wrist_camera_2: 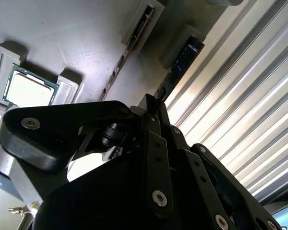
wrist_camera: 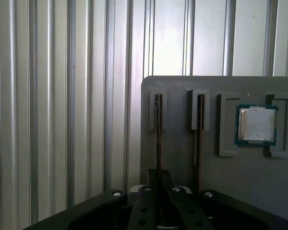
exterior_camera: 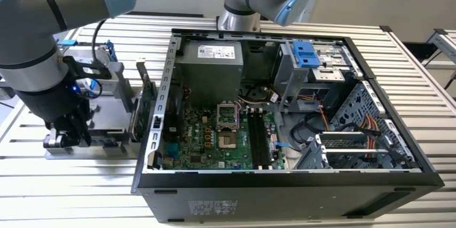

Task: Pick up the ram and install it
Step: 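Pick up the ram and move it above insertion slot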

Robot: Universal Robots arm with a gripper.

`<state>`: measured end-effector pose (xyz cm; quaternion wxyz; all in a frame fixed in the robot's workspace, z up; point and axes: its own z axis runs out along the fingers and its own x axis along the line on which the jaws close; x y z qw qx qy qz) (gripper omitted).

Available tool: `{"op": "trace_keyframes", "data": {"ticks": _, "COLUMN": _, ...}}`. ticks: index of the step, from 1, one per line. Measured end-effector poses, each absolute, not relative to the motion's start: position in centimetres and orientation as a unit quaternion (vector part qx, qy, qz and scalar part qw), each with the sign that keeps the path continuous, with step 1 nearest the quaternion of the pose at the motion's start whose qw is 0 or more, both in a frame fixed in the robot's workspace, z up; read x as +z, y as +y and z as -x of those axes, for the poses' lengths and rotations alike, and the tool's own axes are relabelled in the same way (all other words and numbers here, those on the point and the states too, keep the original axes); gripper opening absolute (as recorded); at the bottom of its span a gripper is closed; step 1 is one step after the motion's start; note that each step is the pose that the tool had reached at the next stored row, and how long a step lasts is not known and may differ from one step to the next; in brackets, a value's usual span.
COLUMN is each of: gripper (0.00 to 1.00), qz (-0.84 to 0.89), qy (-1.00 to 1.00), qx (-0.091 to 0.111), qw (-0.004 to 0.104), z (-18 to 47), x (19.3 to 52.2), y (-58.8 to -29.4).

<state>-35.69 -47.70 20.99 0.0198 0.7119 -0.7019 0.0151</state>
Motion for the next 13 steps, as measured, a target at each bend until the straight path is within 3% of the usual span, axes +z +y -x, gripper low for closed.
{"op": "trace_keyframes", "data": {"ticks": 13, "gripper": 0.0, "qz": -0.712, "qy": -0.702, "qx": 0.015, "qw": 0.02, "z": 35.69, "x": 21.73, "y": -47.7}}
